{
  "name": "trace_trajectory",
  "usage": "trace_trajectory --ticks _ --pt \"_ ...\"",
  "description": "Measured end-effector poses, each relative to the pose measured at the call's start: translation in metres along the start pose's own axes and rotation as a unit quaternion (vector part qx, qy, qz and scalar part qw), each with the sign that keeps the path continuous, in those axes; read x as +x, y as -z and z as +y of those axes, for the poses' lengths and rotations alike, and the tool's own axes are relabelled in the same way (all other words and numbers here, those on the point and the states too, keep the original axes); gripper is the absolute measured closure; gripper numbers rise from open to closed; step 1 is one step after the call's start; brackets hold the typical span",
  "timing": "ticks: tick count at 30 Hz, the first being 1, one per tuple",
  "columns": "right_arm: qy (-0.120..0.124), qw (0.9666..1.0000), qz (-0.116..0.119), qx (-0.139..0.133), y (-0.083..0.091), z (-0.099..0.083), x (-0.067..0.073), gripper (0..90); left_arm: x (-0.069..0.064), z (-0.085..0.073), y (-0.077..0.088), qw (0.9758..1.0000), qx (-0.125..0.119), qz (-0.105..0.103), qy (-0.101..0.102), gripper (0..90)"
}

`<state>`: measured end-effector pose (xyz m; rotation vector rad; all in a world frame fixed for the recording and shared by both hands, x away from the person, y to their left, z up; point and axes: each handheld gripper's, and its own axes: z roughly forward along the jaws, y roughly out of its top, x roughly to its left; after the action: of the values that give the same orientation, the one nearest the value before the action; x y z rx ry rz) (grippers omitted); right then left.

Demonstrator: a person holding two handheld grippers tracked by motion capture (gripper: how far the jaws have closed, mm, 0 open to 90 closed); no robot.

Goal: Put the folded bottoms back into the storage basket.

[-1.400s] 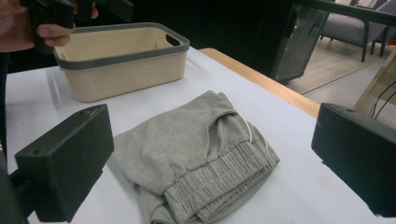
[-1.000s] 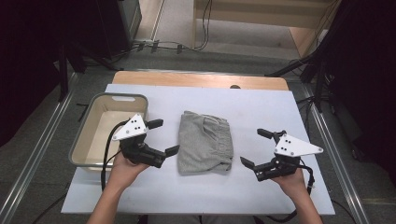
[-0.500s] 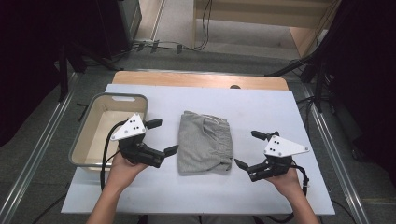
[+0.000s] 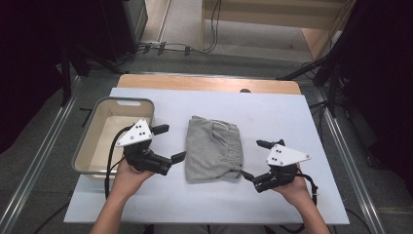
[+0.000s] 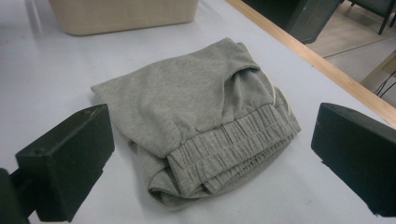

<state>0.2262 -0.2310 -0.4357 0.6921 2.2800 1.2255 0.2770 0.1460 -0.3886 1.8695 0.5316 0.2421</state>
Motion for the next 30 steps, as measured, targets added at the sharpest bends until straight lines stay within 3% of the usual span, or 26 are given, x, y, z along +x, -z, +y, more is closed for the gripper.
trace_trajectory --ticks 10,23,30 --pt "0.018 0.9993 0.011 0.031 -0.011 -0.002 0.006 0.0 0.001 -0.001 -0.001 1.0 0.002 0.0 0.0 0.0" --pt "0.034 0.9981 0.015 0.05 -0.021 -0.004 0.011 0.0 0.001 -0.001 -0.001 1.0 0.002 0.0 0.002 0.0" --pt "0.055 0.9962 0.015 0.066 -0.028 -0.006 0.017 0.0 0.001 -0.001 -0.001 1.0 0.004 0.0 0.003 0.0"
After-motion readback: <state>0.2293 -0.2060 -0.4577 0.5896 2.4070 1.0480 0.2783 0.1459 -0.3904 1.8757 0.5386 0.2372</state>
